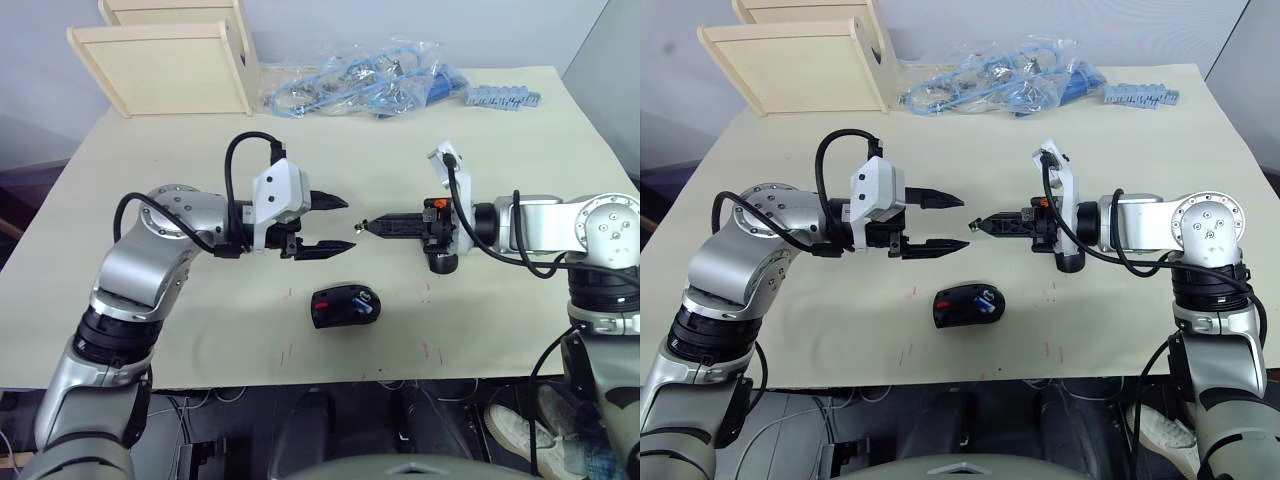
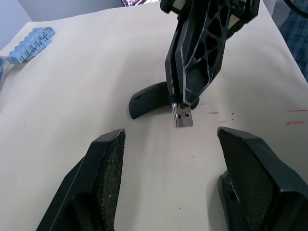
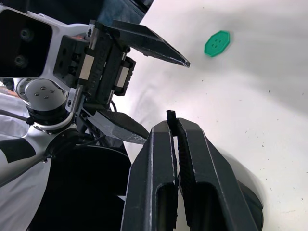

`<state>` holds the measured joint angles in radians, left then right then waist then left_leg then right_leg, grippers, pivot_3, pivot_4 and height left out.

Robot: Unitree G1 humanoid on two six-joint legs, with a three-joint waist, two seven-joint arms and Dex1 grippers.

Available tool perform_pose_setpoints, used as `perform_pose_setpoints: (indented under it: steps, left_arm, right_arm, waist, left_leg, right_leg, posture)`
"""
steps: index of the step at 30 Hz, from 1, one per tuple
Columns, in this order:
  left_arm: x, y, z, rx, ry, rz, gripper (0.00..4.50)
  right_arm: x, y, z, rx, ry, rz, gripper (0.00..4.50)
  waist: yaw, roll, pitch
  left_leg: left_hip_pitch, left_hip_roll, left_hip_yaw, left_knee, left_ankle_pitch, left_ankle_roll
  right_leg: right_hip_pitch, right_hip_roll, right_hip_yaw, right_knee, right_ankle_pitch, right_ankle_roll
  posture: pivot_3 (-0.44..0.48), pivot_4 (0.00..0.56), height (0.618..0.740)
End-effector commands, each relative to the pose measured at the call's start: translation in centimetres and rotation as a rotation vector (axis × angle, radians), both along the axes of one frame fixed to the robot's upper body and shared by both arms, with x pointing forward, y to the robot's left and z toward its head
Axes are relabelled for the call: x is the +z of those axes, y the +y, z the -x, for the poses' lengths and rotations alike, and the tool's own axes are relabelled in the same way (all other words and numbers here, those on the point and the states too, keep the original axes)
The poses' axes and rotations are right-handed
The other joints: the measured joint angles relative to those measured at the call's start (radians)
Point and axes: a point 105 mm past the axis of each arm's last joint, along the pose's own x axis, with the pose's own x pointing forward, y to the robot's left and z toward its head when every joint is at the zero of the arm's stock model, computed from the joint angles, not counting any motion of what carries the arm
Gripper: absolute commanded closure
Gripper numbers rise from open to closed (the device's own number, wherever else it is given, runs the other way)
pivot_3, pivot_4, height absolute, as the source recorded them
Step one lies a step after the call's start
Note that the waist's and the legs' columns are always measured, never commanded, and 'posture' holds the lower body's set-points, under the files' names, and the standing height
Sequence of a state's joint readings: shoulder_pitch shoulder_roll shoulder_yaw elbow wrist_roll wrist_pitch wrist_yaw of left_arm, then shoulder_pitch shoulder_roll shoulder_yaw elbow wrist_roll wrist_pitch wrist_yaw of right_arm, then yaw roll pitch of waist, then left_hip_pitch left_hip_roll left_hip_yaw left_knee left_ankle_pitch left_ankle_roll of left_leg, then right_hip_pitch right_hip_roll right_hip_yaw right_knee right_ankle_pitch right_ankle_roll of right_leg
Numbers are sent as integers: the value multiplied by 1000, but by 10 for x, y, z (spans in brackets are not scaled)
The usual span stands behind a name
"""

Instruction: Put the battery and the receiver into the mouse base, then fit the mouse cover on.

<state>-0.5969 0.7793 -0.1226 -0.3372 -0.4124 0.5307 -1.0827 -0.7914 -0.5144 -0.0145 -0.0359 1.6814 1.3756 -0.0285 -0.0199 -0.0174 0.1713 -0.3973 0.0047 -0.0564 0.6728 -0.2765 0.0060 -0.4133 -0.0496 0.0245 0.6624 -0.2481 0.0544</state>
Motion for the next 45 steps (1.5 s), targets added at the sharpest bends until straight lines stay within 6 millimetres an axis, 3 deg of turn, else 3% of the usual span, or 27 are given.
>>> perform_pose_setpoints:
  steps: [1, 2, 3, 11, 15, 18, 23, 24, 25, 27, 28, 36, 45]
  left_arm:
    - [6, -3, 5, -16, -37, 9, 1493]
    - [6, -3, 5, -12, -32, 16, 1848]
    - [6, -3, 4, -10, -31, 18, 1916]
    - [4, -1, 3, -2, -30, 10, 1916]
    - [-3, 3, 10, -12, 51, 19, 1916]
    - [-11, 5, 18, -20, 126, 28, 1916]
    - [-39, 16, 36, -42, 256, -31, 1916]
    - [-44, 18, 39, -44, 277, -43, 1352]
    - [-49, 21, 41, -42, 289, -55, 1131]
    - [-56, 24, 43, -36, 312, -64, 254]
    - [-60, 26, 44, -32, 318, -70, 75]
    - [-90, 35, 44, -3, 324, -143, 75]
    - [-100, 29, 36, -18, 259, -173, 75]
  right_arm:
    - [10, 0, 1, 0, -16, -43, 4500]
    - [10, 0, 1, 0, -14, -46, 4500]
    - [11, 1, 1, -1, -9, -52, 4500]
    - [10, 0, 1, -9, -1, -50, 4500]
    - [6, -7, 3, -28, -12, -30, 4500]
    - [-2, -13, 10, -24, -54, 29, 4500]
    - [-18, -33, 35, -1, -93, 128, 4500]
    - [-21, -37, 39, -3, -99, 145, 4500]
    - [-23, -41, 43, -5, -103, 156, 4500]
    - [-24, -46, 48, -13, -110, 166, 4500]
    - [-25, -49, 51, -19, -110, 166, 4500]
    - [-33, -77, 68, -112, -127, 204, 4500]
    - [-44, -89, 73, -182, -109, 237, 4500]
  waist:
    - [0, 0, 0]
    - [0, 0, 0]
    - [0, 0, 0]
    - [0, 0, 0]
    - [0, 0, 0]
    - [0, 0, 0]
    - [3, 0, 0]
    - [3, 0, 0]
    - [4, 0, 1]
    - [5, 0, 1]
    - [5, 0, 1]
    - [8, 0, 1]
    - [7, 0, 1]
  left_leg:
    - [0, 0, 0, 0, 0, 0]
    - [0, 0, 0, 0, 0, 0]
    - [0, 0, 0, 0, 0, 0]
    - [0, 0, 0, 0, 0, 0]
    - [0, 0, 0, 0, 0, 0]
    - [0, 0, 0, 0, 0, 0]
    - [-1, 0, -1, -1, 0, 0]
    - [-1, 0, -1, -1, 0, 0]
    - [-1, 0, -1, -1, 0, 0]
    - [0, 0, -1, -1, 0, 0]
    - [0, 0, -1, -1, 0, 0]
    - [0, 0, 0, -1, 0, 0]
    - [1, 1, 1, 0, 0, 0]
  right_leg:
    - [0, 0, 0, 0, 0, 0]
    - [0, 0, 0, 0, 0, 0]
    - [0, 0, 0, 0, 0, 0]
    - [0, 0, 0, 0, 0, 0]
    - [0, 0, 0, 0, 0, 0]
    - [0, 0, 0, -1, 0, 0]
    - [0, 0, 0, -2, 0, 0]
    - [0, 0, 0, -2, 0, 0]
    - [0, 0, 0, -2, 0, 0]
    - [0, 0, 0, -1, 0, 0]
    - [1, 0, 0, -1, 0, 0]
    - [1, 0, 0, -2, 0, 0]
    - [1, 0, 1, -1, 0, 0]
  posture:
    - [0, 150, 740]
    - [0, 150, 740]
    - [0, 150, 740]
    - [0, 150, 740]
    - [0, 150, 740]
    - [0, 150, 740]
    - [0, 150, 740]
    - [0, 150, 740]
    - [0, 150, 740]
    - [0, 150, 740]
    - [0, 150, 740]
    - [0, 150, 740]
    - [0, 150, 740]
